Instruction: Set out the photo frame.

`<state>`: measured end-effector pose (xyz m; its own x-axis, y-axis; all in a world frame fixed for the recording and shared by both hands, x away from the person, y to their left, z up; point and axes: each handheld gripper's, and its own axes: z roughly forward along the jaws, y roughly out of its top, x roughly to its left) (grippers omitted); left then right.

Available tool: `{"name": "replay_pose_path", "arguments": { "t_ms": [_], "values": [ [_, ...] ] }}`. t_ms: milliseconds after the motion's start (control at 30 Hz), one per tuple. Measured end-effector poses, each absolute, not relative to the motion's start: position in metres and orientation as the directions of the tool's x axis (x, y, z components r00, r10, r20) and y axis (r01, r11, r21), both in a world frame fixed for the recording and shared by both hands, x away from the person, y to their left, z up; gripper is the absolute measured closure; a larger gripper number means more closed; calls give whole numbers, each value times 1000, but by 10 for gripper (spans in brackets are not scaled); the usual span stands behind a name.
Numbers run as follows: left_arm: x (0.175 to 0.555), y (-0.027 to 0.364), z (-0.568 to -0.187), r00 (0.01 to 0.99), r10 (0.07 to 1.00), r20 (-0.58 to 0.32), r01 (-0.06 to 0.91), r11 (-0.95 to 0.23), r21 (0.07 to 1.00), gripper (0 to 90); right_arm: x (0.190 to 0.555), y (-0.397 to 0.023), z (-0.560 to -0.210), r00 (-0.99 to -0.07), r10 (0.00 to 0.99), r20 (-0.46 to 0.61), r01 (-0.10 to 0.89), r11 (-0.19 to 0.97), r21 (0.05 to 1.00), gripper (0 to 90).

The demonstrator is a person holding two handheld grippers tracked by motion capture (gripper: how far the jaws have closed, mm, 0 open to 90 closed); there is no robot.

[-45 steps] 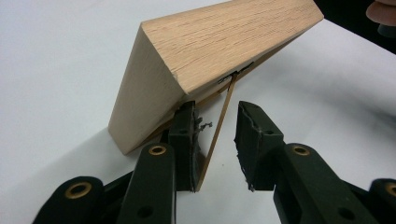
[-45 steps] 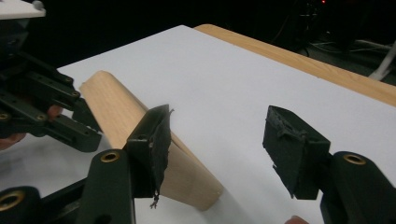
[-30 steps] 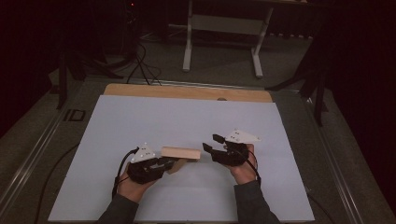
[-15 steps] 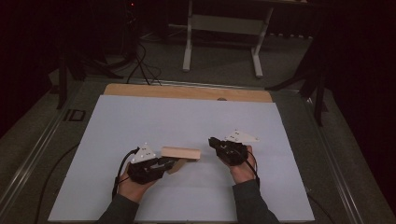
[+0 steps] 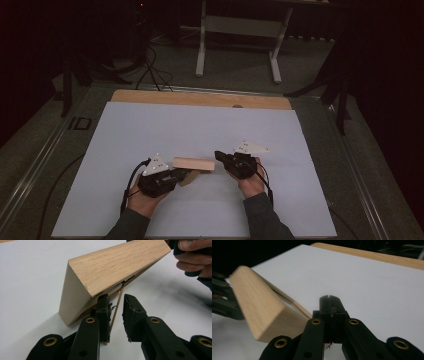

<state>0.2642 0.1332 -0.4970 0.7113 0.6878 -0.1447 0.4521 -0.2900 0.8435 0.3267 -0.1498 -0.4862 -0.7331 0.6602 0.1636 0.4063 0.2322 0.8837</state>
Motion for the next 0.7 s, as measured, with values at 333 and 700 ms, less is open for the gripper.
{"name": "replay_pose_path", "arguments": {
  "t_ms": [333,700],
  "values": [
    [266,135,-498,683,715,-149,473,-277,837,803,326,-148,-487,-749,632,199,419,220,881,893],
    [268,135,-500,671,727,-144,484,-283,828,846,324,-147,-486,-763,617,192,412,235,881,889]
  ]
}}
